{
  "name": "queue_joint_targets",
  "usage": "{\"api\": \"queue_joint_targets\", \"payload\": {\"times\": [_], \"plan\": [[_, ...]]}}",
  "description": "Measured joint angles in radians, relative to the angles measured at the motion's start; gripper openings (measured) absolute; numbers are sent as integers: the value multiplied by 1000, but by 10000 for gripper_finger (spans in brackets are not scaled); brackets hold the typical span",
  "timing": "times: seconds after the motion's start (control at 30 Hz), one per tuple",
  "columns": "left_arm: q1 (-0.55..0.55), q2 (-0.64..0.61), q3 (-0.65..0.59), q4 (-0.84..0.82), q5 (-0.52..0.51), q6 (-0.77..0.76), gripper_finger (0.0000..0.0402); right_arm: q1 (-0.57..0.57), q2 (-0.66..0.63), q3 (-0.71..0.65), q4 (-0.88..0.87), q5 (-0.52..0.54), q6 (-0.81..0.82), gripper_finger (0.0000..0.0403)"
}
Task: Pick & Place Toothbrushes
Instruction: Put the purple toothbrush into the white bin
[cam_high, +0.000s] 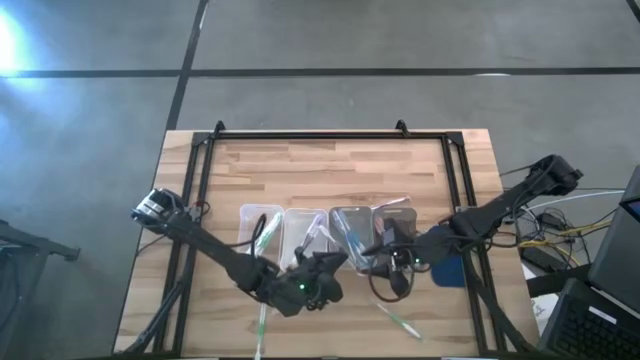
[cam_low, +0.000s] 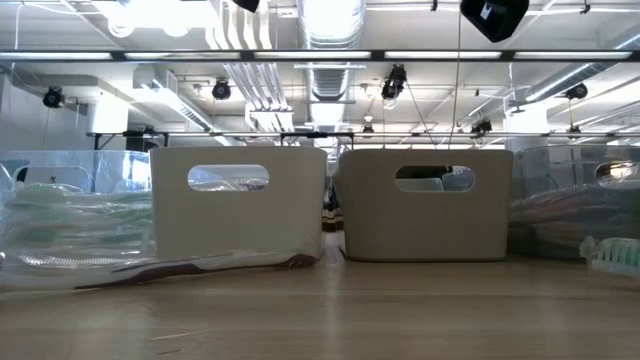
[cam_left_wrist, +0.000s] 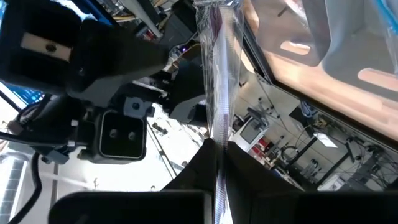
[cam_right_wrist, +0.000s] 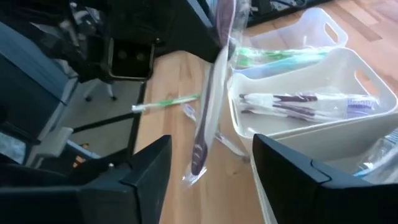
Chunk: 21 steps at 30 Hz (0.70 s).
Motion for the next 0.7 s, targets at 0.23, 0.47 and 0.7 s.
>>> {"api": "queue_joint_targets", "payload": {"times": [0.23, 0.47, 0.7], "plan": [[19, 0, 0, 25, 27, 3, 17, -9, 41, 7, 30, 3, -3, 232], [23, 0, 0, 44, 31, 10, 17, -17, 81, 7, 75, 7, -10, 231], [24, 0, 0, 44, 30, 10, 17, -29, 125, 7, 129, 11, -12, 194]]}}
